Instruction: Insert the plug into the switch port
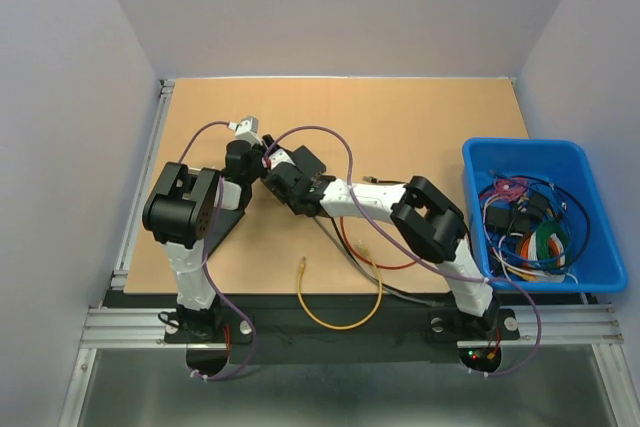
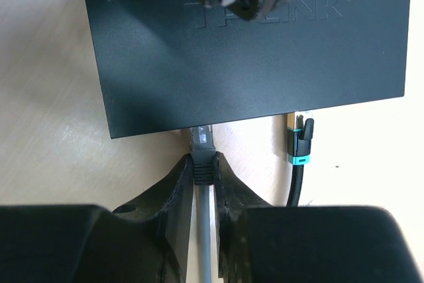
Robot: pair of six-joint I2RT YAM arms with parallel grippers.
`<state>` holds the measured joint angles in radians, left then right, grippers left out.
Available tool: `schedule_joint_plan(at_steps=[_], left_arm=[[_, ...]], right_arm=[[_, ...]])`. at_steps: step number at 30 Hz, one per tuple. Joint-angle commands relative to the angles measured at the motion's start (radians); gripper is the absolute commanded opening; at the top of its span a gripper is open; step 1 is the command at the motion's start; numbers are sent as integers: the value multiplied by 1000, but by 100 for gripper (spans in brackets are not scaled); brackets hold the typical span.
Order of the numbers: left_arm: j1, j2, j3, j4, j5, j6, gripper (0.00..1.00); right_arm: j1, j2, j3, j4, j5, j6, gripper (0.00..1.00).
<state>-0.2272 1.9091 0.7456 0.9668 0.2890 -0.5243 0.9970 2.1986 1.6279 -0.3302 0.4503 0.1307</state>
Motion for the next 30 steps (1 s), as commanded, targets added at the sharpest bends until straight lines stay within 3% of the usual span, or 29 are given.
schedule_joint_plan(at_steps=[1, 8, 30], left_arm=[[-20, -19, -45, -89, 104, -20, 55], [-31, -15, -42, -83, 121, -13, 53], [-49, -2, -40, -71, 160, -3, 53]], right_arm=[[-37, -60, -29, 219, 73, 10, 0], [-69, -91, -53, 276, 57, -51, 0], [-109, 13, 201, 275, -62, -167, 0]])
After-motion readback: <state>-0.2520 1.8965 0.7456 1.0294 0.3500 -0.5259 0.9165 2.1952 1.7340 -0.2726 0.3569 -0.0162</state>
